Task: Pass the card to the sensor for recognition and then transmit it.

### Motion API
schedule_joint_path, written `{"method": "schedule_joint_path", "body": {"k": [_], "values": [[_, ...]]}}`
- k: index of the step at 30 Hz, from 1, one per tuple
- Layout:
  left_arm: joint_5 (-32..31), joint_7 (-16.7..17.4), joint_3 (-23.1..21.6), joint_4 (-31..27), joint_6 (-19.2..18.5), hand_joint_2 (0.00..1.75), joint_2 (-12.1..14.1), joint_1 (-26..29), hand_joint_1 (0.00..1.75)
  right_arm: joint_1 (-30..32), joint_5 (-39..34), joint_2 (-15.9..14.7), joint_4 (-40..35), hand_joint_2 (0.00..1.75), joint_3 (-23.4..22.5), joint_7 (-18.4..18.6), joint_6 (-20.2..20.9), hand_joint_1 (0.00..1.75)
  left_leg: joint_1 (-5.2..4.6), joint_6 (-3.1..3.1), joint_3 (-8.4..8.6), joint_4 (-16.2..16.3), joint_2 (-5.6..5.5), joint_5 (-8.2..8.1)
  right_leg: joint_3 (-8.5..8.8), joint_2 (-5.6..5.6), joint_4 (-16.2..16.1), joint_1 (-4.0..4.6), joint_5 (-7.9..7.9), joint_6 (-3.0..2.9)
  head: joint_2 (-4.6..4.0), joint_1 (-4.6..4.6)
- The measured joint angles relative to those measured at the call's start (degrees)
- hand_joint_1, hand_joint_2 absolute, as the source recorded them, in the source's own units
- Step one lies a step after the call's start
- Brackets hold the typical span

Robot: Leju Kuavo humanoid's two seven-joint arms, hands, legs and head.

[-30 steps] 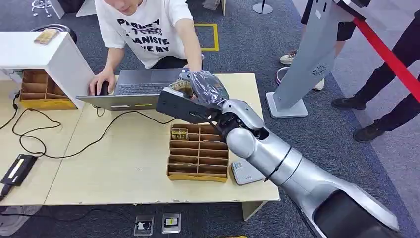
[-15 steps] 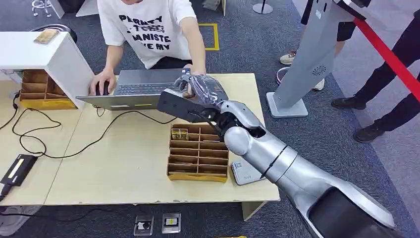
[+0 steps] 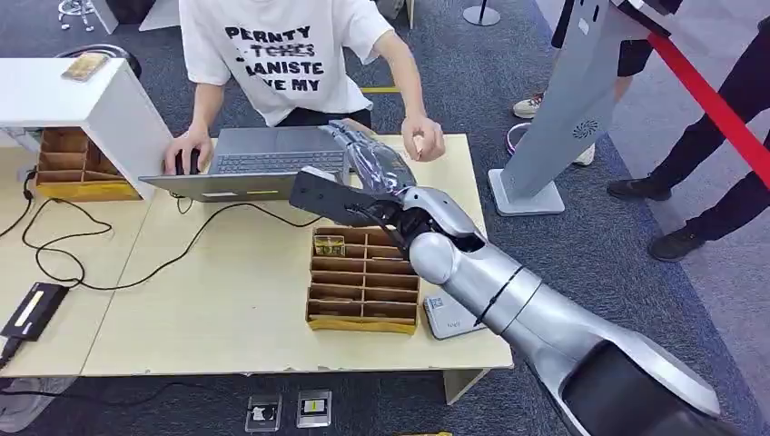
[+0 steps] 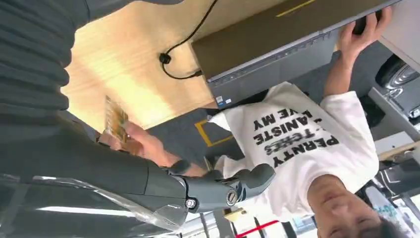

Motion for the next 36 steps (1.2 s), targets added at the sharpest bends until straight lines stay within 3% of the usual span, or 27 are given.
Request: {"method": "schedule_joint_path", "body": {"k": [16,30,36], "values": [[0.79,0.61,-0.02,0.00,0.02,0.00,0.00,0.02,0.00,0.54,-2.19,-0.81,-2.25,1.75,-0.04,1.22,-3.84,0.00,0.00,0.00,0.00,0.01,0.02,0.00,-0.04,0.02,0.00,0.00,0.00,0.00,0.00,0.00],[1.42,1.01,-0.02,0.00,0.37,0.00,0.00,0.04,0.00,3.98,-2.69,-3.63,-11.27,1.75,-1.75,3.06,-6.88,0.00,0.00,0.00,0.02,0.02,0.04,0.00,-0.04,0.04,-0.01,0.00,0.01,-0.01,0.00,0.02],[1.58,1.01,0.00,0.00,0.42,0.00,0.00,0.07,0.00,6.93,1.22,-6.16,-17.24,1.75,-2.95,6.42,-8.26,0.00,0.00,0.00,0.02,0.03,0.04,0.00,-0.05,0.04,-0.01,0.00,0.01,-0.01,0.00,0.00]]}}
